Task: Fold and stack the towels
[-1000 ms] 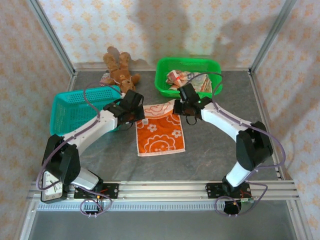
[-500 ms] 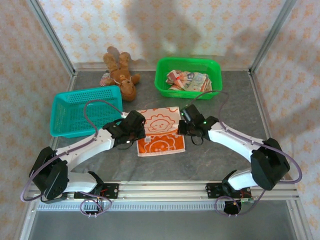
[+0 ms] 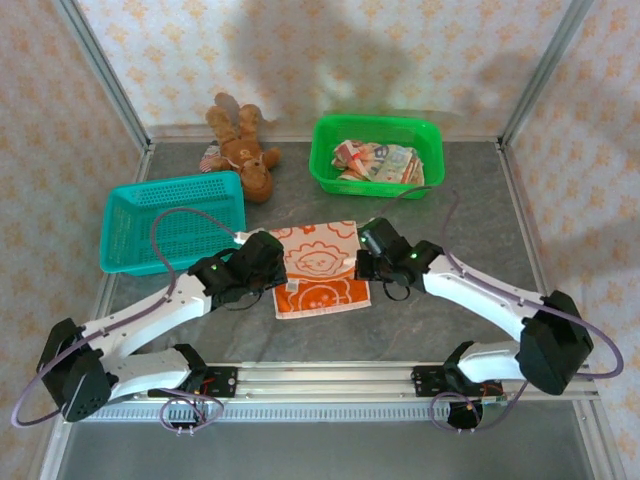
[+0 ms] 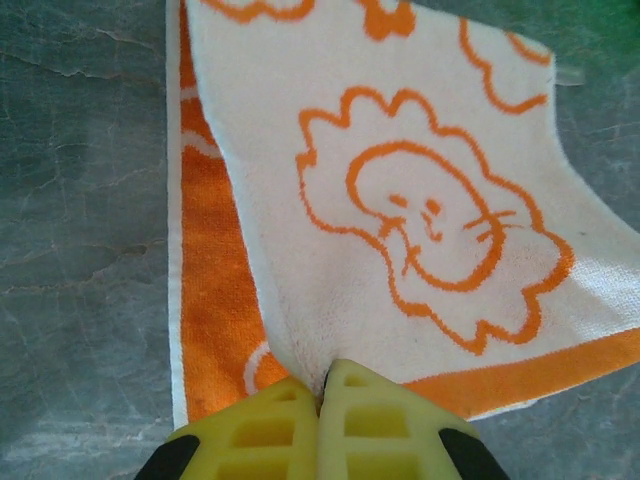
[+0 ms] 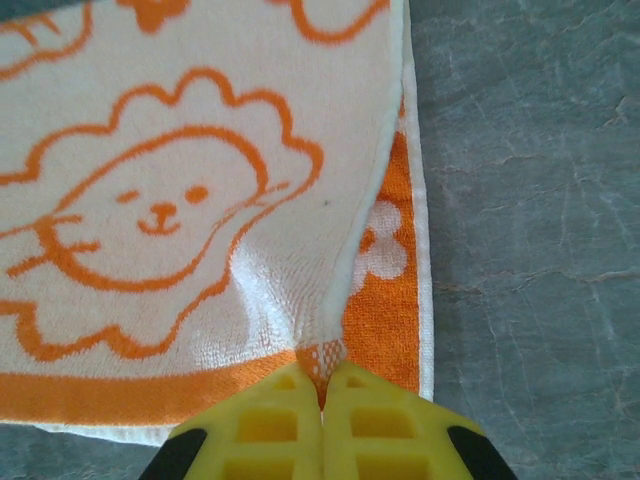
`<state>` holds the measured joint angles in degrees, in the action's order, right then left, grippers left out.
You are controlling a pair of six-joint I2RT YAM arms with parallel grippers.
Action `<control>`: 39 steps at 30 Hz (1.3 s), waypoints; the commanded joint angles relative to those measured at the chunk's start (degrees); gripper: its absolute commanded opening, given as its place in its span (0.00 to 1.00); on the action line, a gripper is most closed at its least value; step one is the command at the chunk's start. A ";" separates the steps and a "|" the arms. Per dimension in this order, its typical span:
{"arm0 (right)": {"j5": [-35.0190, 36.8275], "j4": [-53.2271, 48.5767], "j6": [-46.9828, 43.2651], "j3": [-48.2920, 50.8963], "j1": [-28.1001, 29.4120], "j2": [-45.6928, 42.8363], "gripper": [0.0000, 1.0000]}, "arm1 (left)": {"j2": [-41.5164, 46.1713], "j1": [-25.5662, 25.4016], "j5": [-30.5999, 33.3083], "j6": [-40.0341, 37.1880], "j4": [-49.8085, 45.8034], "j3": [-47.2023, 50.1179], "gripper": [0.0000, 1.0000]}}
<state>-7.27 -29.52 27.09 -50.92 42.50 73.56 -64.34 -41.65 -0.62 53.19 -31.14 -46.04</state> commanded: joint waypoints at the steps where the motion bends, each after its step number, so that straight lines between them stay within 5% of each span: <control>1: 2.26 -4.87 0.66 -2.43 0.38 -2.66 0.00 | 2.04 -1.10 1.85 1.74 -5.17 -2.12 0.00; 33: 3.72 4.28 6.23 13.12 10.03 1.03 0.00 | 1.50 -9.87 2.20 9.73 5.00 15.97 0.00; 37: 3.25 4.39 6.68 14.22 10.12 1.03 0.21 | 1.28 -10.77 2.55 10.31 4.56 15.95 0.00; 39: 3.74 2.70 6.93 13.80 10.19 -0.36 0.35 | 1.53 -10.77 2.33 10.27 3.26 15.03 0.22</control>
<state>-5.65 -25.67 32.95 -37.41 52.36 74.59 -63.02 -52.14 -0.73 62.11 -26.50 -30.59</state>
